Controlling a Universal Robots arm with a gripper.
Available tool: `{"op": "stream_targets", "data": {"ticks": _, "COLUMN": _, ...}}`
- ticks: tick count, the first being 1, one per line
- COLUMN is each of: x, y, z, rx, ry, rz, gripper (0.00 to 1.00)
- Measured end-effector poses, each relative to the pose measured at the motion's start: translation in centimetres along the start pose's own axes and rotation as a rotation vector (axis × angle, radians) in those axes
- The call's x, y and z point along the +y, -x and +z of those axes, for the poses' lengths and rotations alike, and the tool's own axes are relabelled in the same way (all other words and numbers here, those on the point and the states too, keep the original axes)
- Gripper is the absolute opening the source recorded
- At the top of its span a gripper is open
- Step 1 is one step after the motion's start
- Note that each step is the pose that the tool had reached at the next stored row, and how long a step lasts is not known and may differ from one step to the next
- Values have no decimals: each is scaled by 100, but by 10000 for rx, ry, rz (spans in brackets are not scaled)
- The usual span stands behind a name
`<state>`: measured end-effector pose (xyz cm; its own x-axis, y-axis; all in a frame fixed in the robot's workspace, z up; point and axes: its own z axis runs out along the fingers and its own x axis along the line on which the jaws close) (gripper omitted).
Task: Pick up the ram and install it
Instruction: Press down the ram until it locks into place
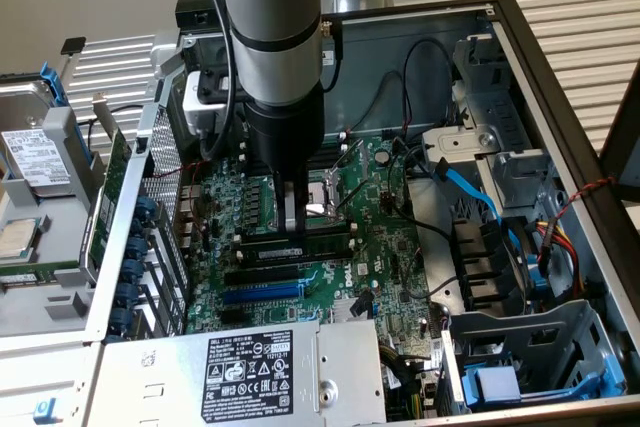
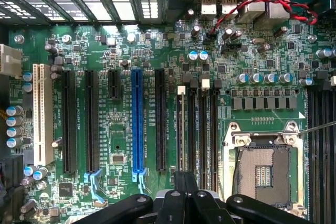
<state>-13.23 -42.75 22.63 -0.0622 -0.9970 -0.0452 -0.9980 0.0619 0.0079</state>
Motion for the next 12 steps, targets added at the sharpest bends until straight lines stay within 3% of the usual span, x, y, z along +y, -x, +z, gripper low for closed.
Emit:
{"op": "stream_targets", "data": {"ticks": 4, "x": 0, "y": 3, "z": -18, "rx": -18, "ry": -9, "rz": 2, "gripper": 10}}
{"op": "stream_targets", "data": {"ticks": 12, "x": 2, "y": 7, "z": -145, "rx": -2, "ry": 0, "rz": 3, "gripper": 10}}
